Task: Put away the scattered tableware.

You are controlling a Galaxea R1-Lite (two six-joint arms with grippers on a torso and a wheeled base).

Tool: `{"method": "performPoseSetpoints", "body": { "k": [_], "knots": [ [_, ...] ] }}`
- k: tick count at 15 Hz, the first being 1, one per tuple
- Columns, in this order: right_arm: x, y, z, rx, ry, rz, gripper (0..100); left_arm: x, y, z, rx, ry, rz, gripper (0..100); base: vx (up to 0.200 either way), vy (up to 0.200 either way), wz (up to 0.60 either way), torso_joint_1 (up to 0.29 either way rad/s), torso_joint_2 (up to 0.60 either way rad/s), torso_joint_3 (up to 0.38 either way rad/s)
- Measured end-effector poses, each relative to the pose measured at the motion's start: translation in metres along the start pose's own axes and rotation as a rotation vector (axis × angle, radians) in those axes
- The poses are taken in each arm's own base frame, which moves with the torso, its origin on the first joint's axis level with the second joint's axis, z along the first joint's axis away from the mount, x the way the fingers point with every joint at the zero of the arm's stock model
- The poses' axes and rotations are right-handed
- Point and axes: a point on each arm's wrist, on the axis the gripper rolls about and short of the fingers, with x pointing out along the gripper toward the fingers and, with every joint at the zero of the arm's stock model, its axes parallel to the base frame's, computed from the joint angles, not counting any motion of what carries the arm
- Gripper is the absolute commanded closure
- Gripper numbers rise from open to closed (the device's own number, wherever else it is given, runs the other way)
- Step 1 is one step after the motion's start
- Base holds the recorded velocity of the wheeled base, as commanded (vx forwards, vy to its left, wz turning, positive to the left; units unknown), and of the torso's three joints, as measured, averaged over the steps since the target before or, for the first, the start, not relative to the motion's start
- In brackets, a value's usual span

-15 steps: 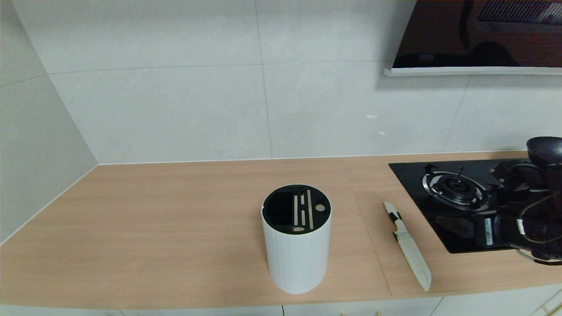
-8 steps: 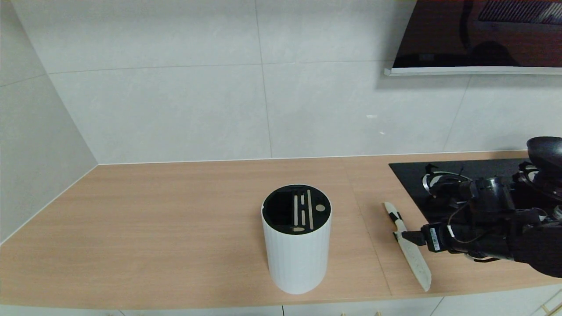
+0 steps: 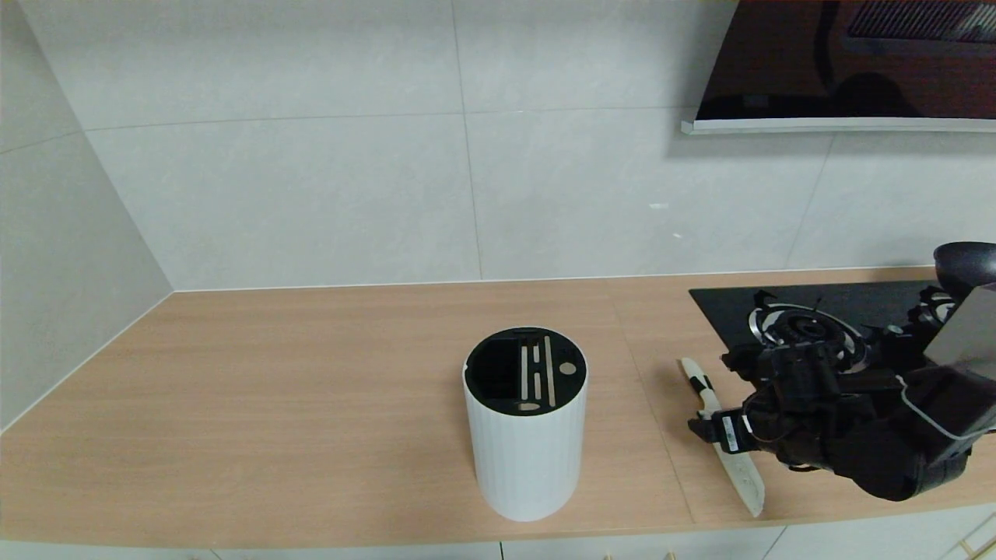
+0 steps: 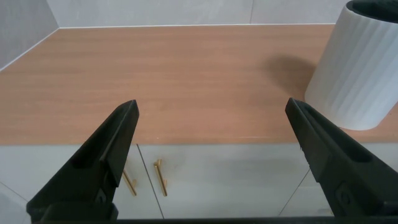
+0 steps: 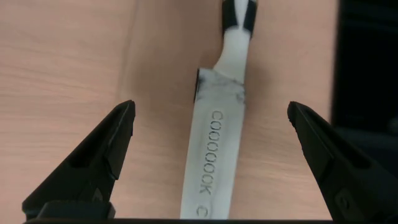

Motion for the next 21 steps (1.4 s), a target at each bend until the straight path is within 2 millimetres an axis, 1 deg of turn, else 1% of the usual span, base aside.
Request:
{"method": "performPoseSetpoints", "body": {
  "k": [3,6,11,16,17,21],
  "knots": [
    [0.018,0.001,-0.003,0.031,0.015,-0.003,0,0.000,0.000,0.000,0.000,0.000,0.000,0,0.000,0.000,0.00,0.000,0.00,0.000],
    [0.029,0.001,-0.004,0.052,0.020,-0.006,0,0.000,0.000,0.000,0.000,0.000,0.000,0,0.000,0.000,0.00,0.000,0.00,0.000],
    [0.040,0.001,-0.007,0.056,0.000,-0.035,0,0.000,0.000,0.000,0.000,0.000,0.000,0,0.000,0.000,0.00,0.000,0.00,0.000],
    [0.044,-0.003,-0.008,0.063,0.001,-0.046,0,0.000,0.000,0.000,0.000,0.000,0.000,0,0.000,0.000,0.00,0.000,0.00,0.000],
    [0.044,-0.003,-0.008,0.064,0.001,-0.046,100,0.000,0.000,0.000,0.000,0.000,0.000,0,0.000,0.000,0.00,0.000,0.00,0.000],
    [0.045,-0.003,-0.008,0.064,0.001,-0.047,100,0.000,0.000,0.000,0.000,0.000,0.000,0,0.000,0.000,0.00,0.000,0.00,0.000]
  ]
}}
